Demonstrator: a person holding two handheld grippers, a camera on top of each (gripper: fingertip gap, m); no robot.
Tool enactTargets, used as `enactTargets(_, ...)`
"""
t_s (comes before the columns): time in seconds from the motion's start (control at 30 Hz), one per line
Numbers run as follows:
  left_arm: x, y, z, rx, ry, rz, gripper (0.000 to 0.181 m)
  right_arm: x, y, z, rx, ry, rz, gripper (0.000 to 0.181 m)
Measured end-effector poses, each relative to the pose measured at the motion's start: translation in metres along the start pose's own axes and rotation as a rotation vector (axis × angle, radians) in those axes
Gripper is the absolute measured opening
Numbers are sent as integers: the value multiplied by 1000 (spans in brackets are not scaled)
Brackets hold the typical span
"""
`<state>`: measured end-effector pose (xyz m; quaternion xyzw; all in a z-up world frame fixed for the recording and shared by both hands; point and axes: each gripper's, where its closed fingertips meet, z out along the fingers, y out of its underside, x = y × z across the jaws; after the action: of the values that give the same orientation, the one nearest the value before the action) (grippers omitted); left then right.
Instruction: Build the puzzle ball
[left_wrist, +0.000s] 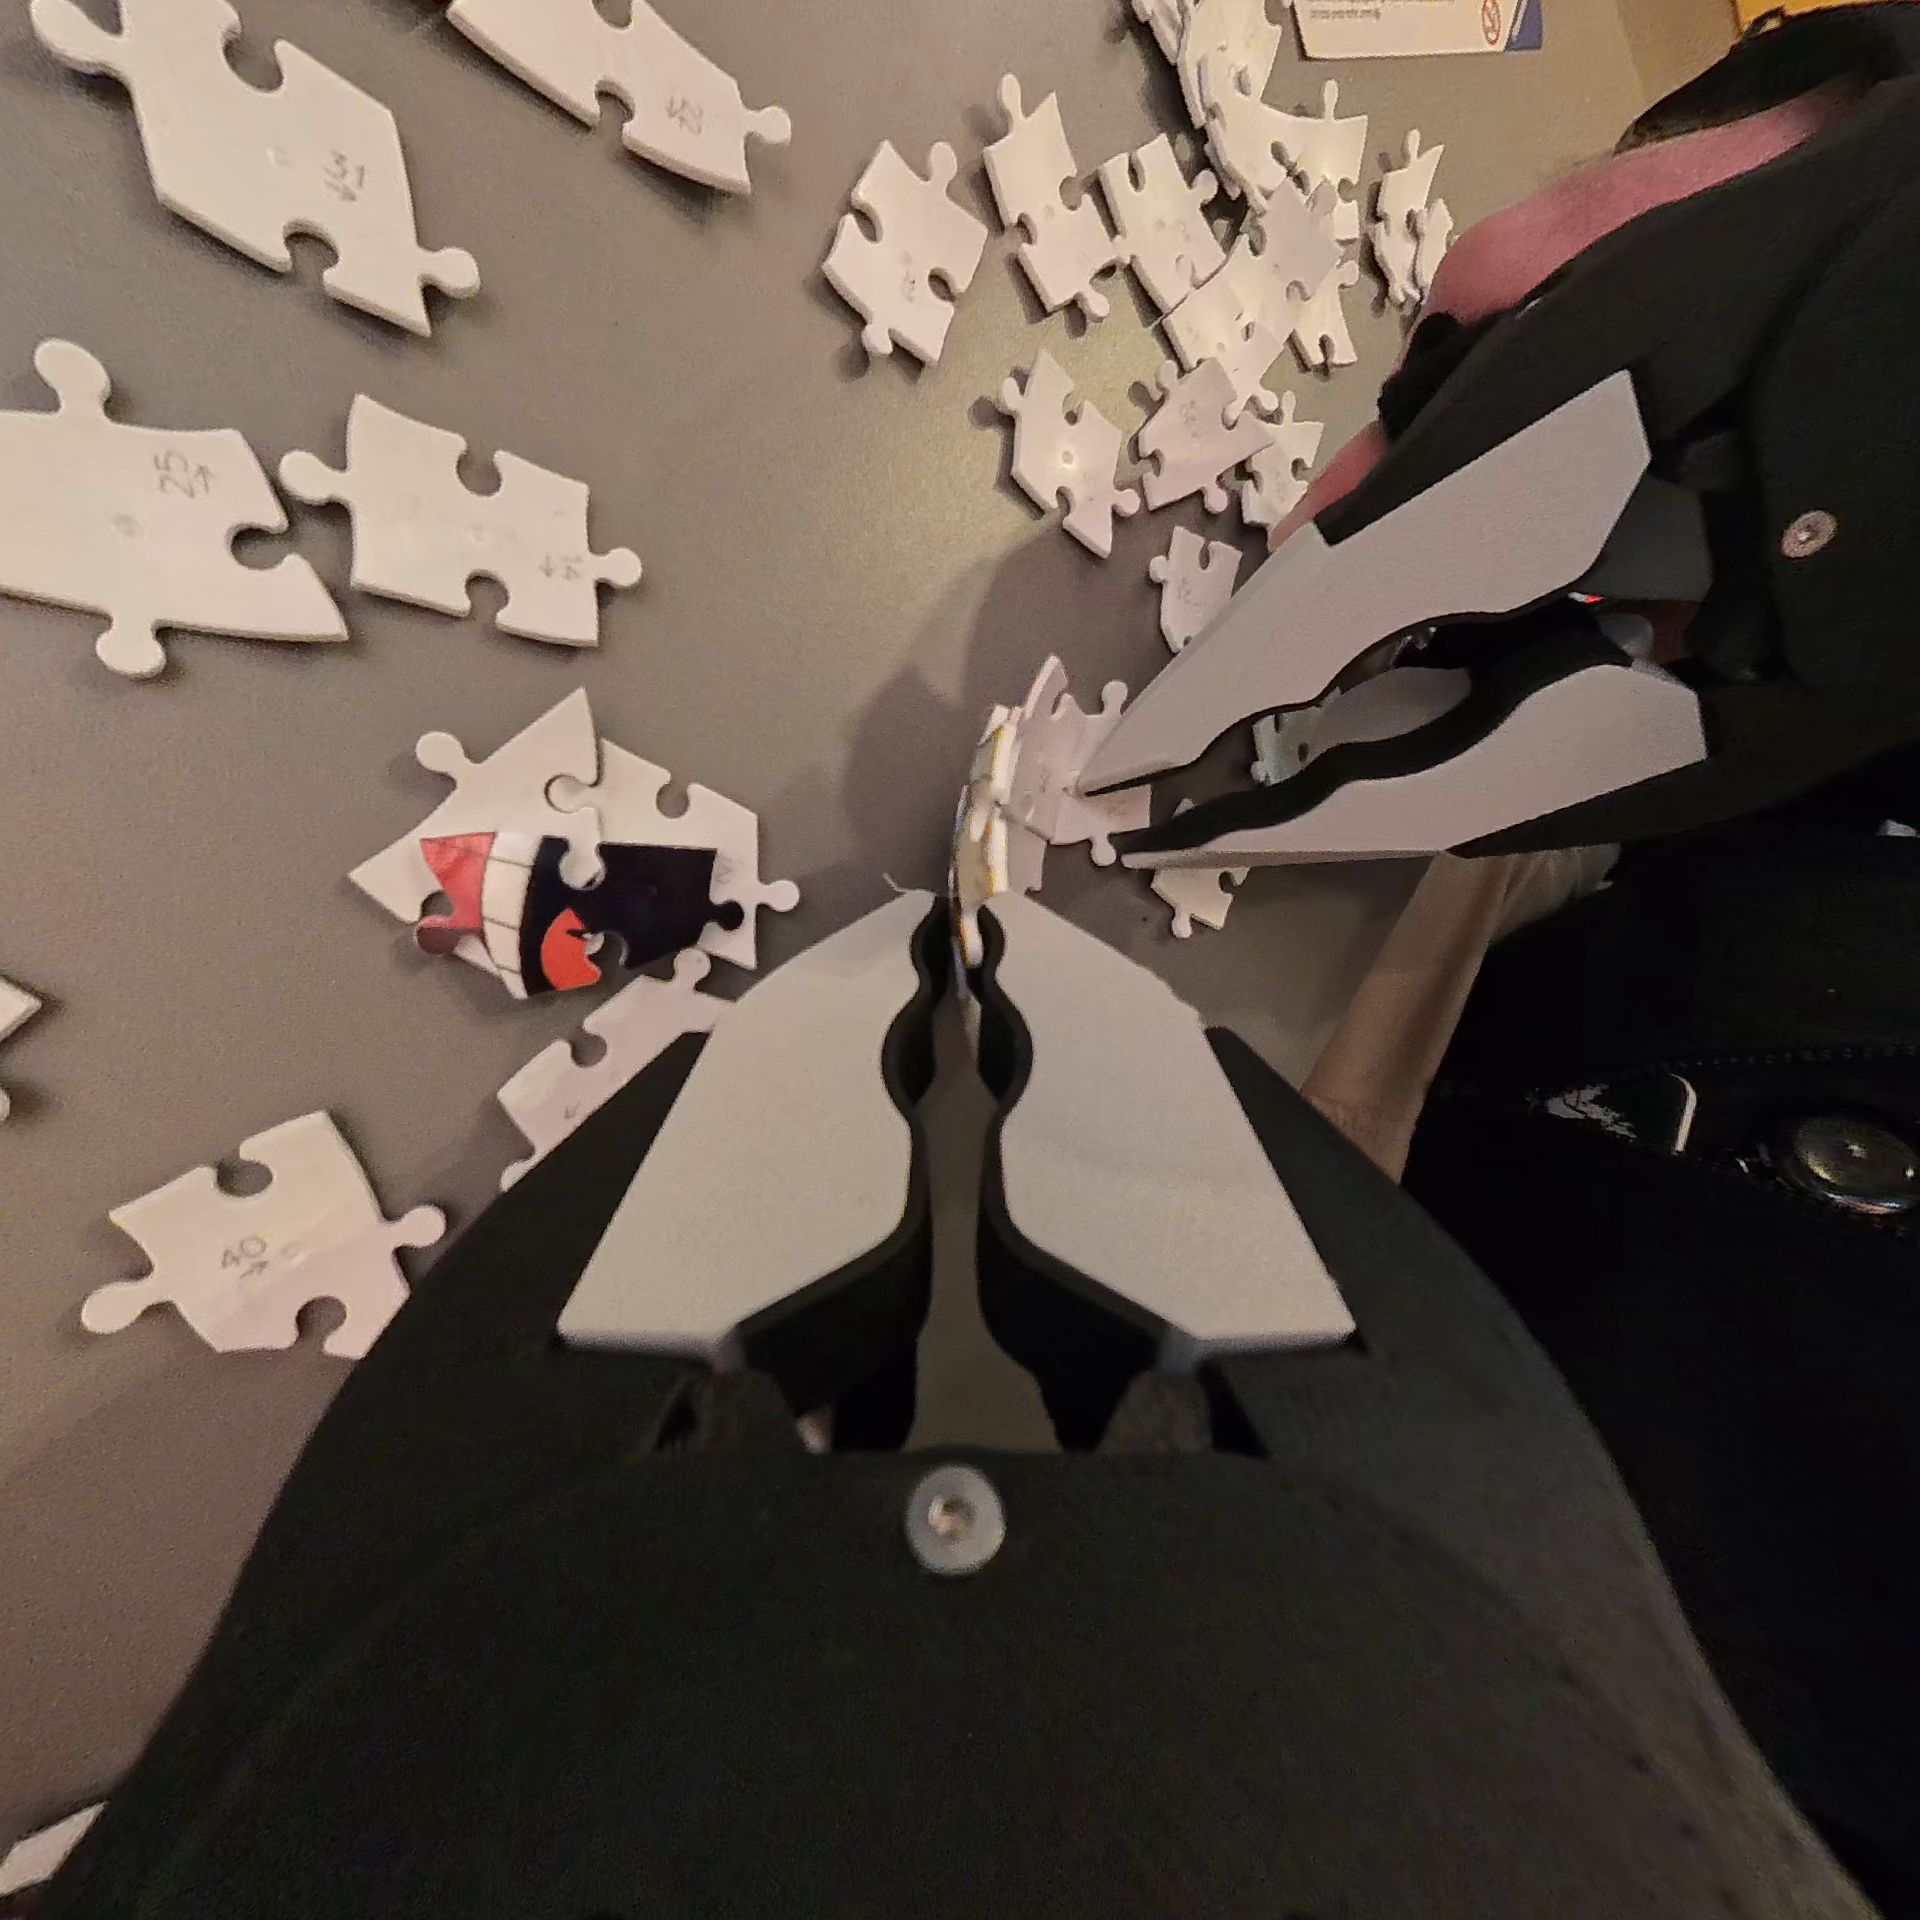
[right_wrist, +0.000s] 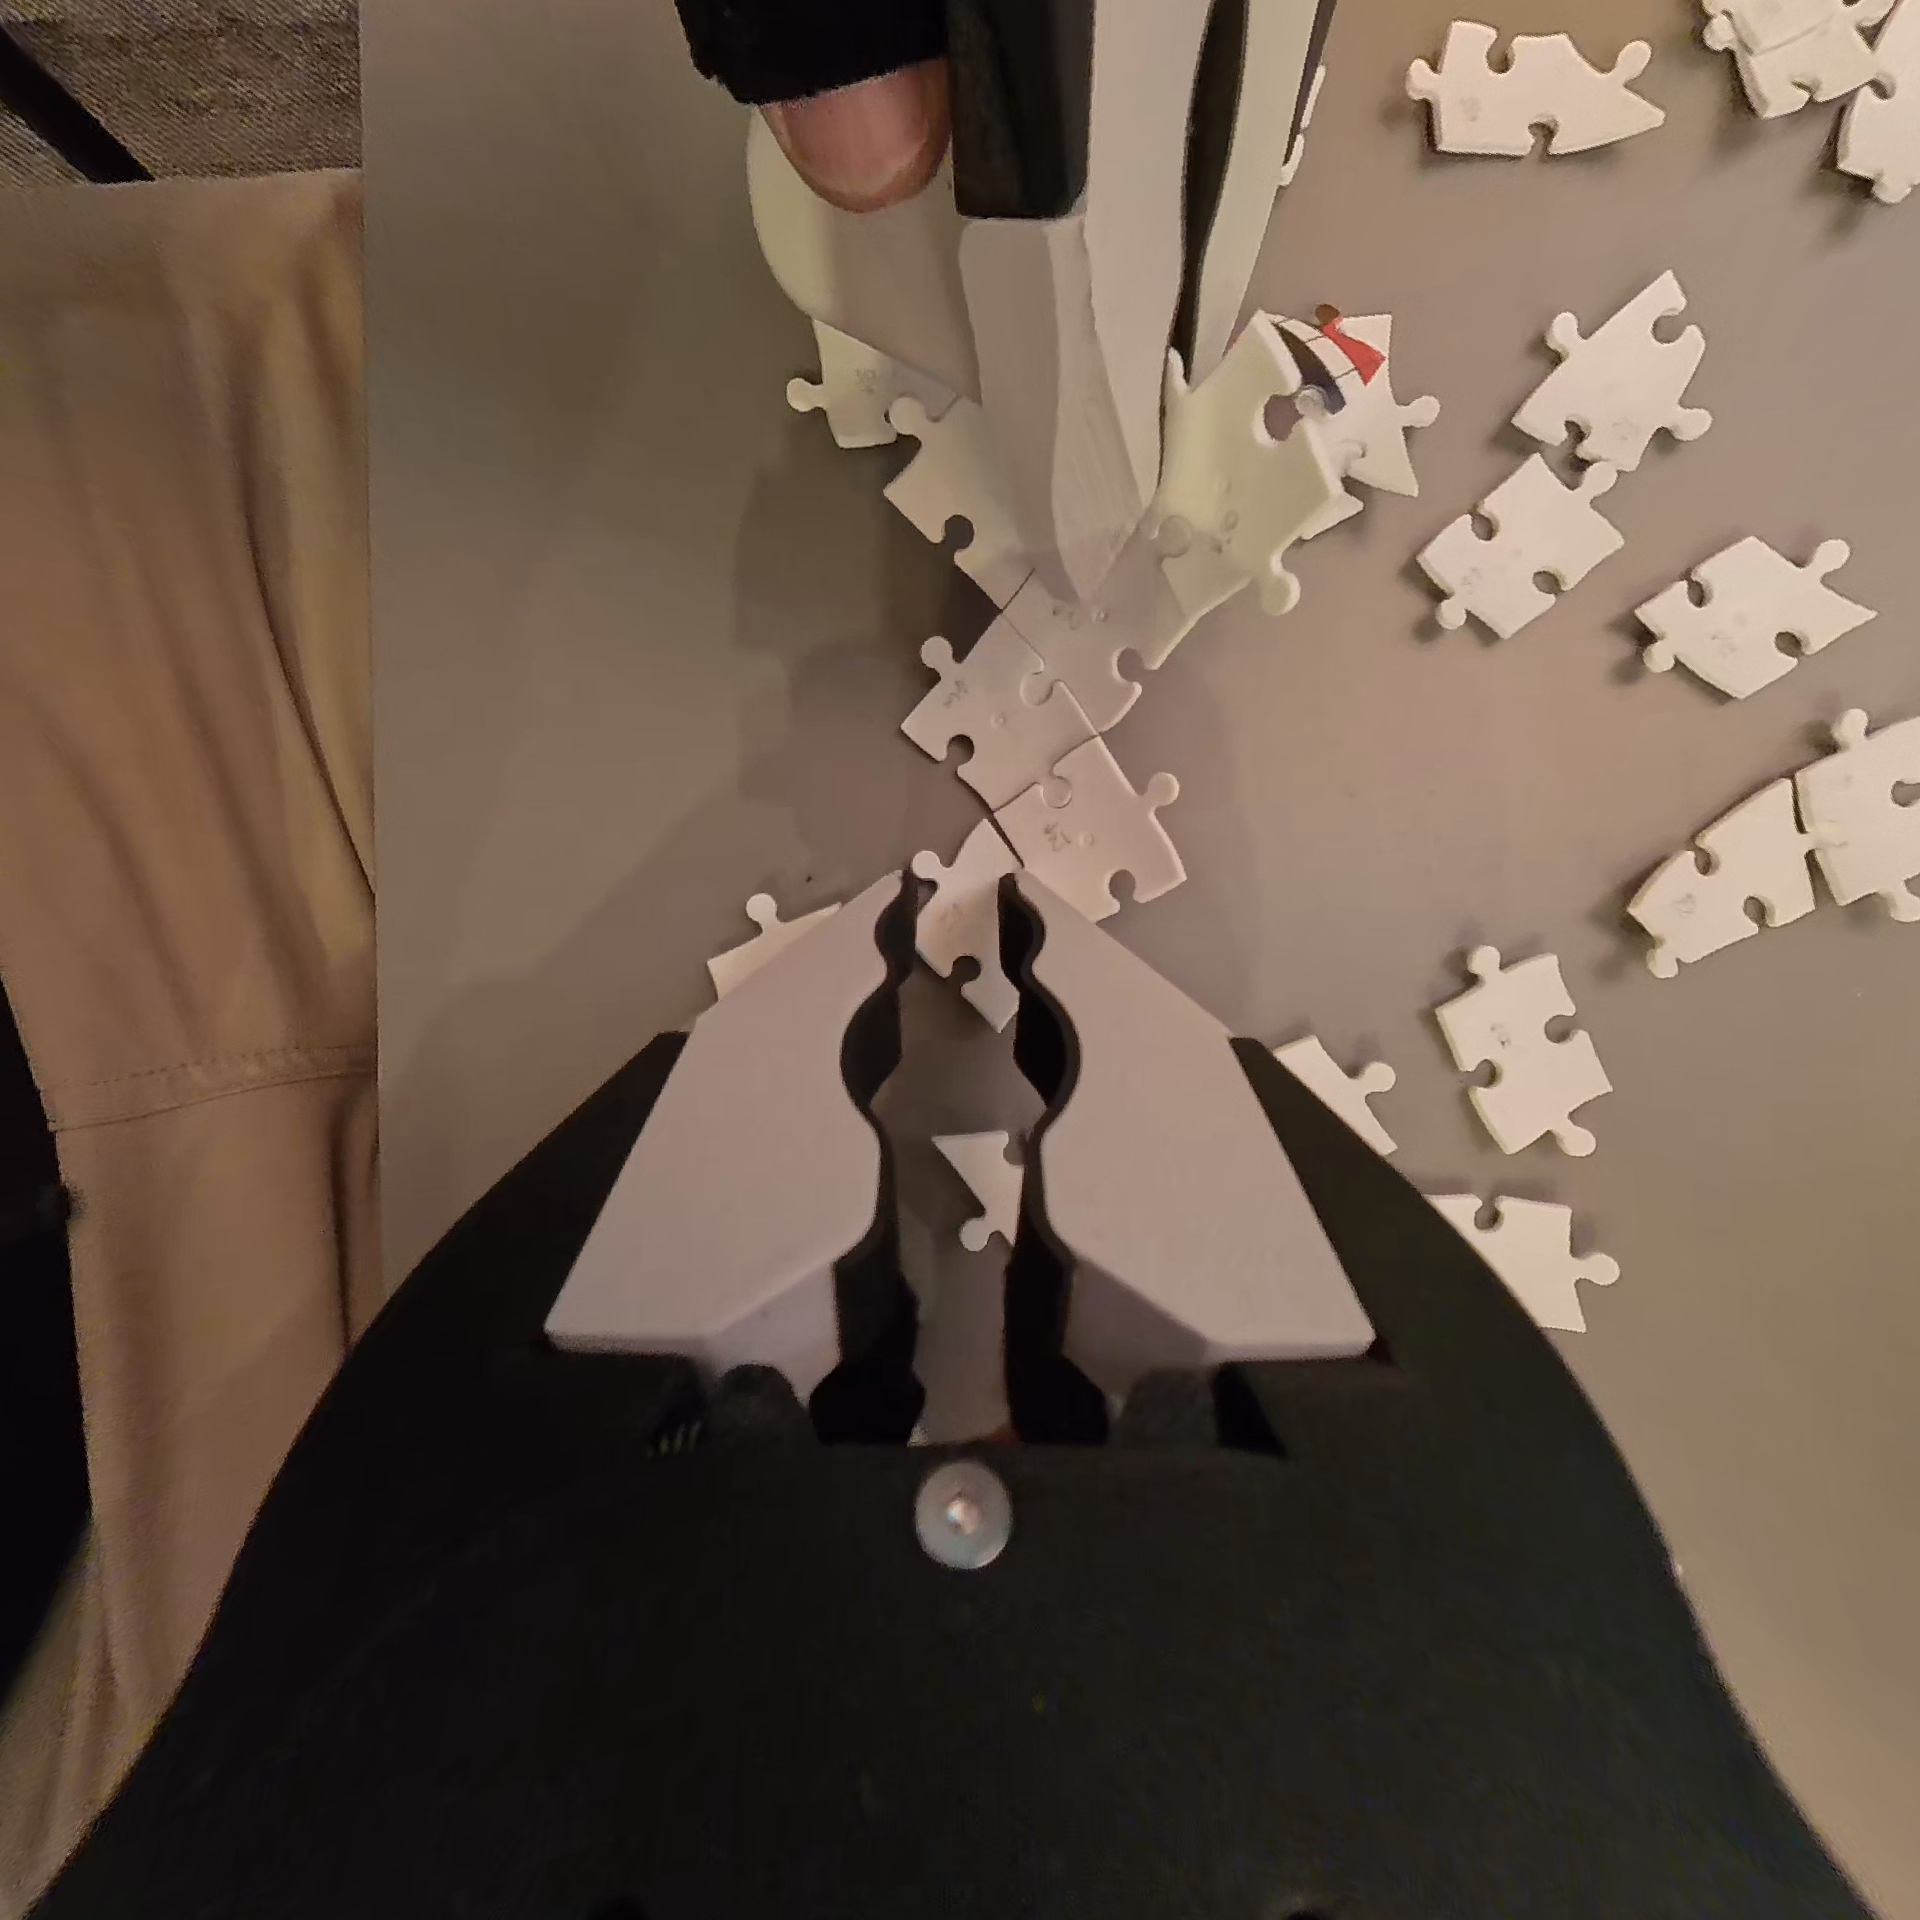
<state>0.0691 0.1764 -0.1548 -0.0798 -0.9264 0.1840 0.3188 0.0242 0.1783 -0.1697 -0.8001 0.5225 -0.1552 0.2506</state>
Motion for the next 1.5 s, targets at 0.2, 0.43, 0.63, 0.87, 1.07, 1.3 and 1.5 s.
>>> enactTargets(0.2,1,0,0,4,8,-12,2,2,0,0,20,-14,31,10)
enactTargets(0.43,2,2,0,4,19,-34,2,4,0,0,29,-28,47,9)
enactTargets(0.63,2,2,-1,20,27,-50,2,4,0,-1,55,-43,75,8)
enactTargets(0.87,5,3,-2,49,55,-59,11,5,0,-1,66,-56,95,9)
enactTargets(1.07,8,7,-1,52,83,-67,14,5,0,-1,70,-59,102,8)
enactTargets(1.3,15,6,1,63,72,-18,7,5,1,-1,76,-67,115,8)
enactTargets(1.5,19,9,7,32,52,16,9,6,1,-1,74,-64,117,8)
